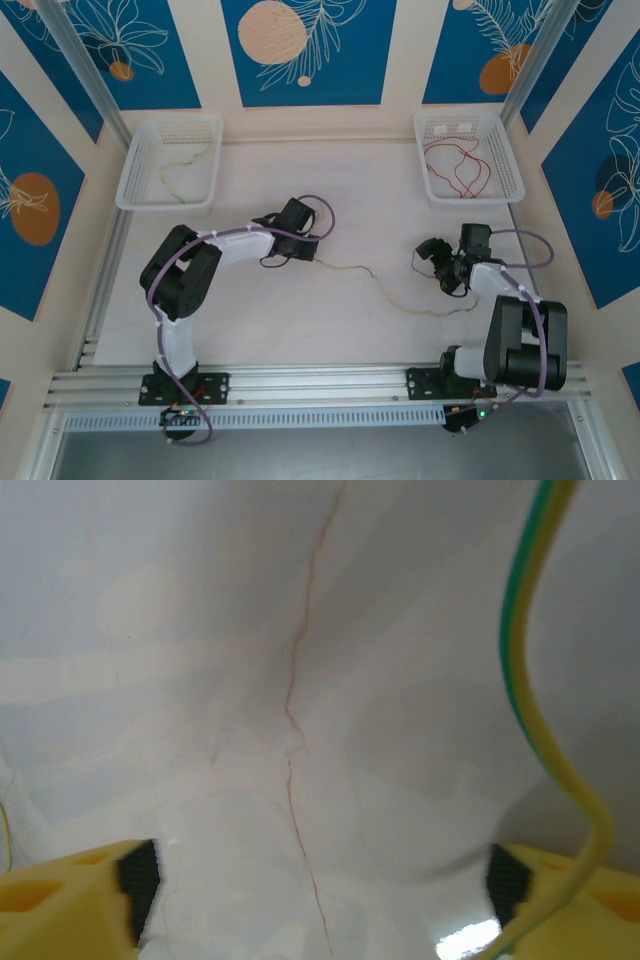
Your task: Untangle the cables
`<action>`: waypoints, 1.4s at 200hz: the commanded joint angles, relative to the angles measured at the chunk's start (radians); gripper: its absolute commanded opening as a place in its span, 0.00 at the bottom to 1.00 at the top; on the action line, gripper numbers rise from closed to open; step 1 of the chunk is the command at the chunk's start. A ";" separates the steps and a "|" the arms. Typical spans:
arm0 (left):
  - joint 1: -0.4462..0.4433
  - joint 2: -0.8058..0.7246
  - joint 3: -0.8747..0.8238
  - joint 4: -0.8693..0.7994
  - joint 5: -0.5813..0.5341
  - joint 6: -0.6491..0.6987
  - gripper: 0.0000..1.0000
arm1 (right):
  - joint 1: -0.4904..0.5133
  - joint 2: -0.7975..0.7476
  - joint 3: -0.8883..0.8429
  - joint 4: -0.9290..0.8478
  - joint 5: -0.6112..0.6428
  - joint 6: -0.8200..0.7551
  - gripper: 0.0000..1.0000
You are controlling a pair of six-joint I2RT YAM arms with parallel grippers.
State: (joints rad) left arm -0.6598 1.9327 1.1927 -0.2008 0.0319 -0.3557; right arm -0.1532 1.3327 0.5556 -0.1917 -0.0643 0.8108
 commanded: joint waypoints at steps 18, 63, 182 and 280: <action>-0.008 -0.062 -0.056 0.015 -0.027 0.015 0.00 | 0.084 0.031 0.032 0.074 -0.007 0.036 0.49; -0.007 -0.091 -0.120 0.111 0.000 -0.006 0.00 | 0.317 0.056 0.113 0.094 0.059 -0.076 0.09; -0.006 -0.254 -0.213 0.168 -0.044 0.024 0.00 | 0.782 0.420 0.527 0.006 0.092 -0.377 0.00; -0.009 -0.702 -0.215 -0.094 -0.234 -0.059 0.51 | 0.535 0.088 0.278 -0.011 0.360 -0.009 0.00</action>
State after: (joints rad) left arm -0.6598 1.3014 0.9619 -0.1467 -0.1482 -0.3752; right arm 0.3893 1.4754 0.8730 -0.2020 0.2234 0.7101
